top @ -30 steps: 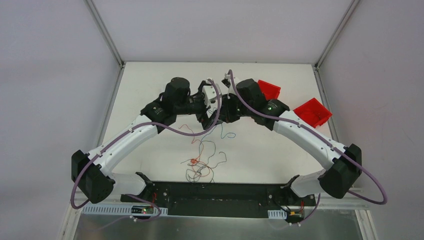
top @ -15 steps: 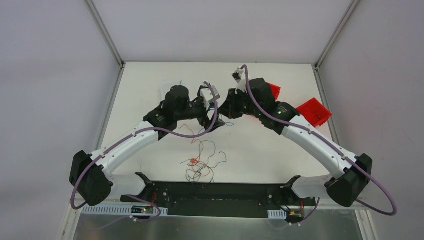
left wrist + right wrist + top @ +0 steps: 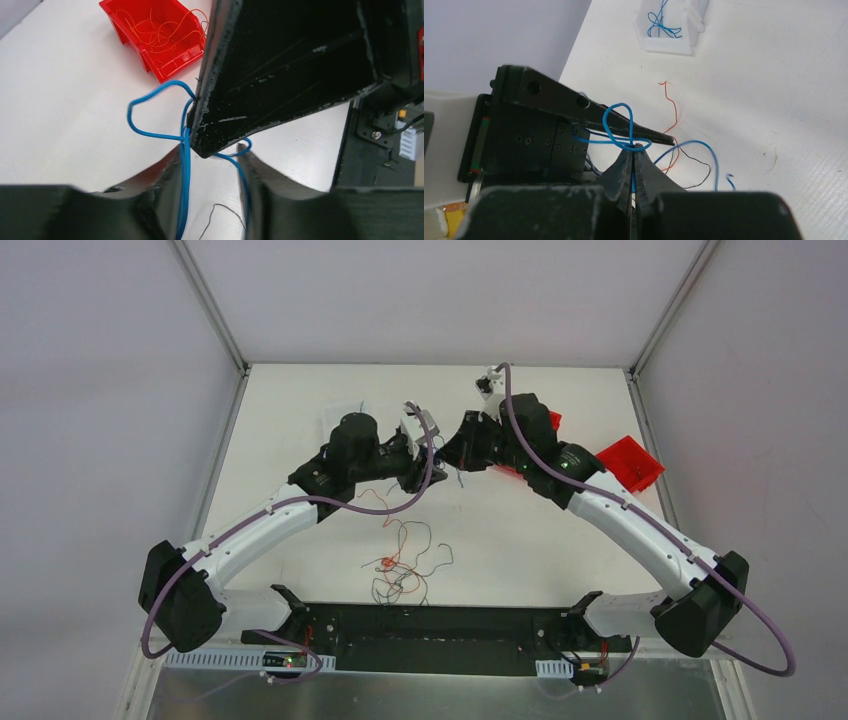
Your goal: Untangle the cables
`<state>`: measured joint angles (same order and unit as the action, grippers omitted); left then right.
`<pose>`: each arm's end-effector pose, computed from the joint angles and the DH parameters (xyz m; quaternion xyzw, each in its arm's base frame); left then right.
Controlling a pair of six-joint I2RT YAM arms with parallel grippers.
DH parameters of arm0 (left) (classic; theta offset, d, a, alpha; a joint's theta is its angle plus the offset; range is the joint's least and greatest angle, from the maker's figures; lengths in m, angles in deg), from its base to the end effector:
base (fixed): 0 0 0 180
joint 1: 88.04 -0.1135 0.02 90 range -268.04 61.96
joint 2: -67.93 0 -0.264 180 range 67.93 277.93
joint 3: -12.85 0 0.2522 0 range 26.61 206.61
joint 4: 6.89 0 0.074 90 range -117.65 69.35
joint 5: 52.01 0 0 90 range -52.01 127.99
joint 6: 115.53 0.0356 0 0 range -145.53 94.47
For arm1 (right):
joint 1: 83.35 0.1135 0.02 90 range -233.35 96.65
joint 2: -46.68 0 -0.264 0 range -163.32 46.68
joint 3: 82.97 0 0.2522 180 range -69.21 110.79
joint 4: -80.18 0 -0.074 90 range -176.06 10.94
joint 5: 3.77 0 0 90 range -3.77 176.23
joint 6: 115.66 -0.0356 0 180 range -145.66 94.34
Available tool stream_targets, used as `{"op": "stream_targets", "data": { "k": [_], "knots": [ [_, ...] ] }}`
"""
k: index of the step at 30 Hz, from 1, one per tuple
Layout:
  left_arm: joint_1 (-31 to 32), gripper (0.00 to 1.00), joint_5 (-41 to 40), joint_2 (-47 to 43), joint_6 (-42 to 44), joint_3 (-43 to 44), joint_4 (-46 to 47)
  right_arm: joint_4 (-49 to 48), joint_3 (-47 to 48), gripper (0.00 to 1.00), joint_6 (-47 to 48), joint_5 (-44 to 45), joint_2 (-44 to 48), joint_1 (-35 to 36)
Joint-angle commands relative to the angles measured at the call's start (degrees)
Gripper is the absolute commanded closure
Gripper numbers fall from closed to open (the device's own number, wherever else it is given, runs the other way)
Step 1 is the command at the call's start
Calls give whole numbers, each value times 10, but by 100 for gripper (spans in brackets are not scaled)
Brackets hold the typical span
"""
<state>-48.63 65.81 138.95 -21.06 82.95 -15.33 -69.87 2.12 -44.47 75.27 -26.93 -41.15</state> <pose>0.2138 -0.1972 0.3419 0.4208 0.6284 -0.3634 0.5441 0.2147 0.2038 0.3824 -0.2184 0.7796 0.3621 0.4619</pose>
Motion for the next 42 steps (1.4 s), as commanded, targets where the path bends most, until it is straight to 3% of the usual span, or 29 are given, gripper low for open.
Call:
{"op": "stream_targets", "data": {
  "k": [1,4,5,9,13,14,16,22,31,42],
  "knots": [
    [4,74,-14,-9,-2,4,29,-11,-8,100,-20,-11,25,-1],
    [4,100,-20,-3,-1,9,12,-8,-12,99,-22,-5,27,-4],
    [3,100,-25,-2,-1,10,5,-8,-13,91,-23,-1,29,-5],
    [3,100,-71,-2,-13,11,-23,-5,-26,44,-26,24,41,-9],
    [-5,100,-112,-6,-35,0,-33,-2,-45,38,-31,43,59,-24],
    [-10,100,-121,-5,-41,-1,-37,-2,-51,30,-34,48,65,-28],
    [-28,100,-153,-4,-69,-1,-49,1,-62,23,-36,59,79,-38],
    [-139,100,-225,-7,-103,-10,-96,5,-111,21,-33,99,137,-62],
    [-201,100,-393,44,-26,51,-174,37,-134,21,-22,102,174,-83],
    [-280,100,-355,277,-28,200,-176,61,-138,21,-18,106,202,-91]
  ]
}}
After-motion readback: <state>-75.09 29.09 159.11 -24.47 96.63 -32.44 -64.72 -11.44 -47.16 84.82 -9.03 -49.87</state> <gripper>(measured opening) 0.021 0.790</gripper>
